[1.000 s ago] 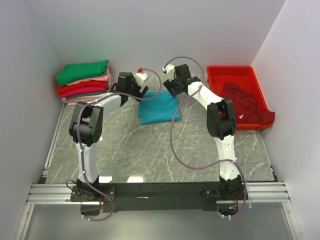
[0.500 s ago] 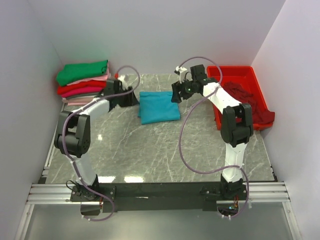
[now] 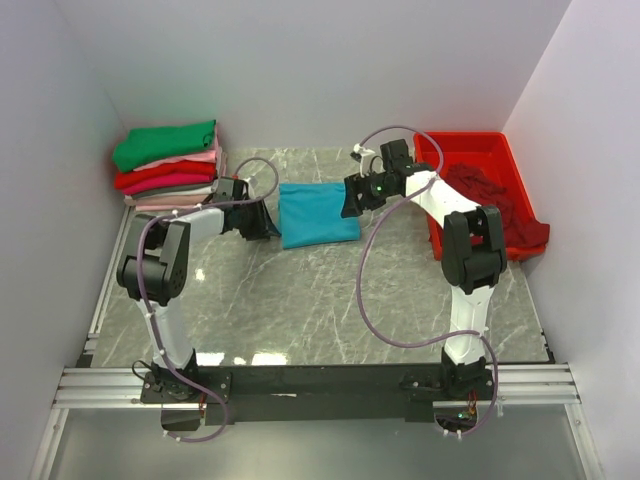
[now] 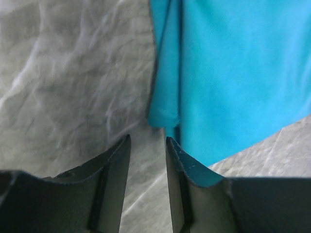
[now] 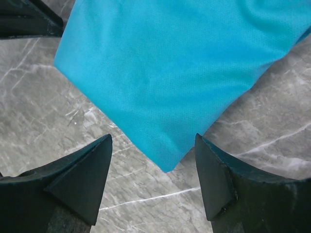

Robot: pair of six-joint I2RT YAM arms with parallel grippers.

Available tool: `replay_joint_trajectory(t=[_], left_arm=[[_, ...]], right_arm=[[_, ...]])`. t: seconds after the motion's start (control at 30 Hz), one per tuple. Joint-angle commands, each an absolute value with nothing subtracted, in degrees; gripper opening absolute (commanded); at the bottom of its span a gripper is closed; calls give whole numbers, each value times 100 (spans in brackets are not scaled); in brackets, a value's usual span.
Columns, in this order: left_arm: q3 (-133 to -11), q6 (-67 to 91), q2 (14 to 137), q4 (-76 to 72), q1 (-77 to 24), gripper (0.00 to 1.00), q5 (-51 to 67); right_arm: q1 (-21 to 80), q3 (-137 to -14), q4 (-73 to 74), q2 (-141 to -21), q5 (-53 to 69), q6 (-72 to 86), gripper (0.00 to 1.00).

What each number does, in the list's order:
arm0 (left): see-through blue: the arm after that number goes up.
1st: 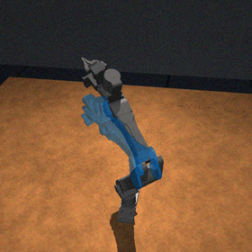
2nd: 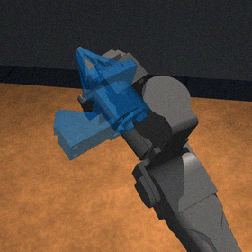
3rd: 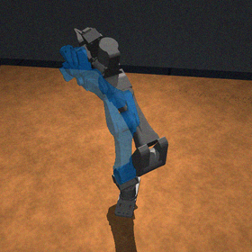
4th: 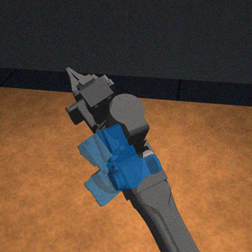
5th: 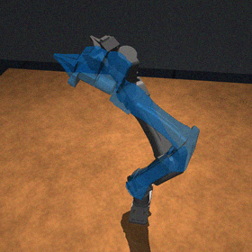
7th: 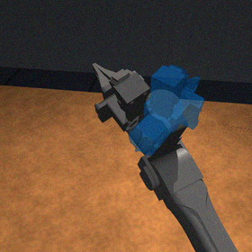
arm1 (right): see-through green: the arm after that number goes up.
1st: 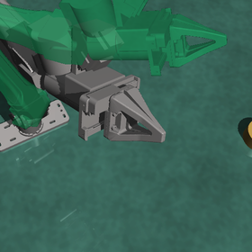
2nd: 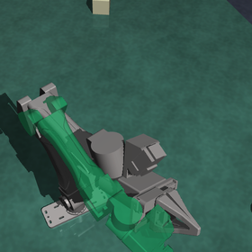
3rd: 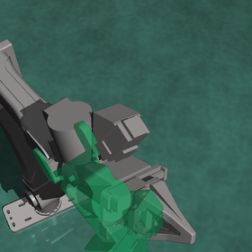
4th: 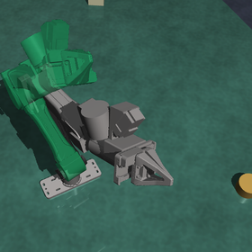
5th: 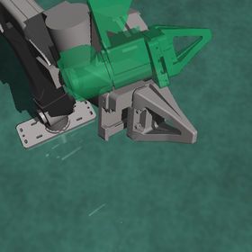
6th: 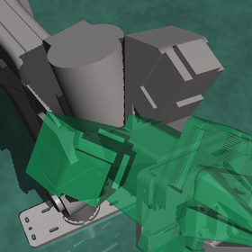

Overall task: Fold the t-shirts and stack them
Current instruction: Fold the tshirt

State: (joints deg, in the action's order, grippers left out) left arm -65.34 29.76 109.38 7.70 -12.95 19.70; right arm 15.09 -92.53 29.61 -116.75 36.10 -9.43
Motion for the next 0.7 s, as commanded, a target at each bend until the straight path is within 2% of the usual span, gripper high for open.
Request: replay_joint_trajectory(t=[0.0,0.23,0.33,0.4,0.53,0.63,0.67], left_arm=[[-6890,3059,11188,738,-1301,41,2030],[-7277,3032,11461,843,-1301,39,2197],[-7374,2980,11540,905,-1301,31,2276],[-7357,2979,11575,897,-1301,21,2408],[-7286,2962,11575,826,-1309,14,2671],[-7251,2971,11584,782,-1310,1,2935],[-7207,2962,11575,739,-1310,1,2996]], right_arm=[[1433,-9194,2857,-11654,3700,-756,75],[1318,-9141,2856,-11716,3876,-668,75],[1283,-9106,2839,-11716,3920,-642,75],[1266,-9105,2865,-11742,3937,-624,75],[1248,-9053,2865,-11821,4043,-519,74],[1213,-9009,2804,-11874,4210,-334,74],[1222,-9009,2812,-11883,4236,-299,74]])
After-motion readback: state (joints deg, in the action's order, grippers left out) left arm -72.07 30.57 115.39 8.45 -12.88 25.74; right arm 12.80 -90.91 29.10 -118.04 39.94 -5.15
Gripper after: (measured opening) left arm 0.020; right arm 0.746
